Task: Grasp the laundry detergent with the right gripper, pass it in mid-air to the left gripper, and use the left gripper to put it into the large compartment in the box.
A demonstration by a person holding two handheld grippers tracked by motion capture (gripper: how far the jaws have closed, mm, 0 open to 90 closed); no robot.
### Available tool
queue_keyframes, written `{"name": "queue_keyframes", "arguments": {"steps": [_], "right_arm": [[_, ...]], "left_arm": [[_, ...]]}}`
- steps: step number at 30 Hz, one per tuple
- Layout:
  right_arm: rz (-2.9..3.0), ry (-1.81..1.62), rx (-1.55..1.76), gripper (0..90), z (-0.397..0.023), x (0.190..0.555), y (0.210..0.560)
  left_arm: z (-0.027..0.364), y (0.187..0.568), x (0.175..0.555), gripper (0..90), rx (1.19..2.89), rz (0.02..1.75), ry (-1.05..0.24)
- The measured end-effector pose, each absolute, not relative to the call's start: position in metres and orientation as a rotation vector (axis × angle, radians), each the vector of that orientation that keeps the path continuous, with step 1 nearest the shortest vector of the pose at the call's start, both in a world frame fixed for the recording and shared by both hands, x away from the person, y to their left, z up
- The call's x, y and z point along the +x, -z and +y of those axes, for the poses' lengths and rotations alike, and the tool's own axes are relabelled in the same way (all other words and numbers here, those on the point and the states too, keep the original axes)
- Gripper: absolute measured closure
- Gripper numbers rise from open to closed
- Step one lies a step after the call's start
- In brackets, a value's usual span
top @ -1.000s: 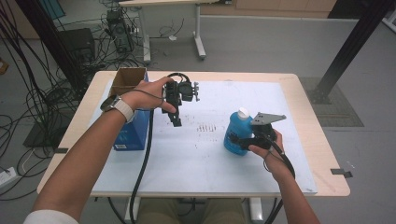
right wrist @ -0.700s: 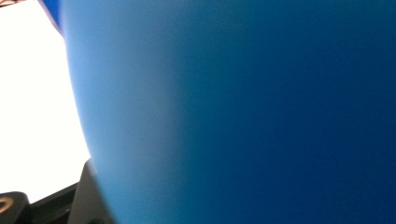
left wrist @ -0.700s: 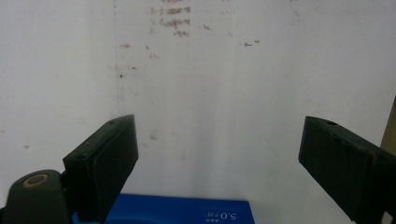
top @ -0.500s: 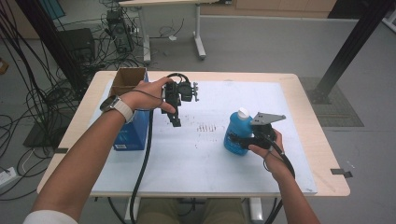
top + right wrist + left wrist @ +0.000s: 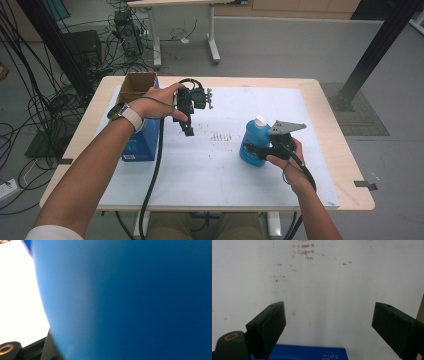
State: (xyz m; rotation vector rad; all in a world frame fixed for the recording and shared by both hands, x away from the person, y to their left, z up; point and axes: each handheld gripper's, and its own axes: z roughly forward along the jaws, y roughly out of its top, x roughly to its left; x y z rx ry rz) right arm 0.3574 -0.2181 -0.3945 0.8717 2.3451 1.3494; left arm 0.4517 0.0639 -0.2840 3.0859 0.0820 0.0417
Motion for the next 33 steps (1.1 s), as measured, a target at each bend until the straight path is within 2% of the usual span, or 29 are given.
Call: {"name": "queue_keyframes", "arguments": {"steps": [33], "right_arm": [[2.350,-1.342,0.874,43.8,-0.2180,0.3576,0.3940]], "left_arm": [[0.0665,0.2822,0.4498,12.3,3.084,0.087,-0.052]]}}
